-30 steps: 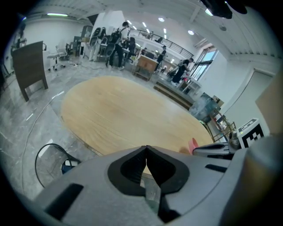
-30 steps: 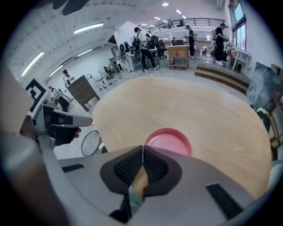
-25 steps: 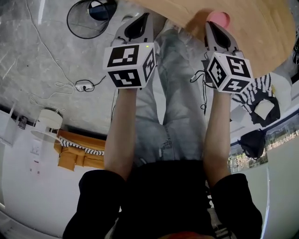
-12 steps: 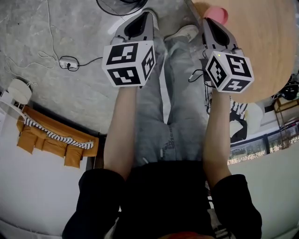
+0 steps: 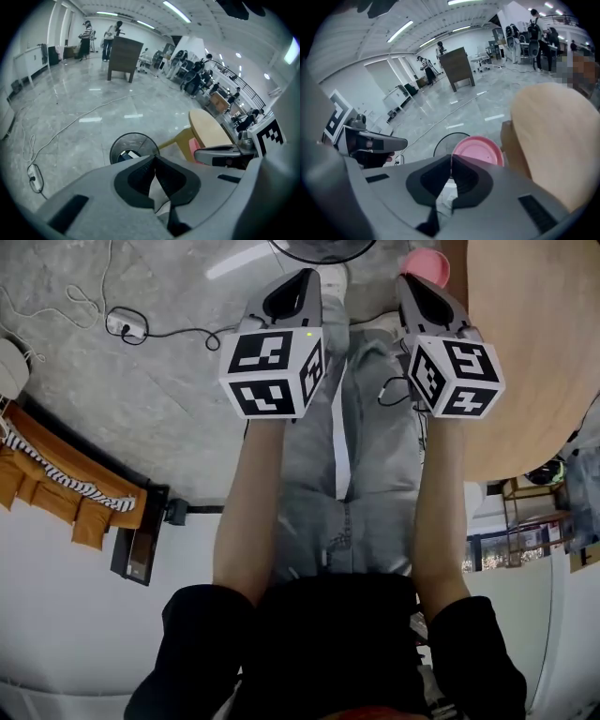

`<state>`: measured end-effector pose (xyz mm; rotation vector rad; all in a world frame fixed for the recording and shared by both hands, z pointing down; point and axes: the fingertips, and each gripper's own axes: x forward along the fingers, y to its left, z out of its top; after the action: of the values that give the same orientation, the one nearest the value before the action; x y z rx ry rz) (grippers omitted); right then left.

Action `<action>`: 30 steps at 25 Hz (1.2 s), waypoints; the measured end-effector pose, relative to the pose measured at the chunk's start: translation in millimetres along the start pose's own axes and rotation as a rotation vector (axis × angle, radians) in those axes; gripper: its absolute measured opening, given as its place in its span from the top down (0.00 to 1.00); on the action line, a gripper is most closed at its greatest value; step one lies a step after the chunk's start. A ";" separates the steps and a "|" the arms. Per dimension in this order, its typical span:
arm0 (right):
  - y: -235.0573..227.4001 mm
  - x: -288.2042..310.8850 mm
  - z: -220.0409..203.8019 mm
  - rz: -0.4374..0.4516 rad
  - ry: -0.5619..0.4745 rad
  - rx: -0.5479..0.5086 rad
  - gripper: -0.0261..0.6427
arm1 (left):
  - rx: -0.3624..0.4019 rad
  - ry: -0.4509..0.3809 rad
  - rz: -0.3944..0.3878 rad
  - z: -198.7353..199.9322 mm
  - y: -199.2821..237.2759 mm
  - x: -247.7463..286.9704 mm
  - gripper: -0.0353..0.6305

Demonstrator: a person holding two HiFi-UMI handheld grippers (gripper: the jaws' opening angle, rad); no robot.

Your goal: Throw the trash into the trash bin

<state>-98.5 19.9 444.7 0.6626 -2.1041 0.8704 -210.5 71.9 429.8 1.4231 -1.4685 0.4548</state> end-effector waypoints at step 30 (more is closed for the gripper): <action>3.8 13.9 -1.5 0.128 -0.075 0.101 0.93 | 0.044 -0.012 -0.031 15.6 -14.1 20.7 0.93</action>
<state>-108.5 21.0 455.0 0.6261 -2.2008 1.0430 -199.8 44.9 435.1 1.4840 -1.4516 0.4623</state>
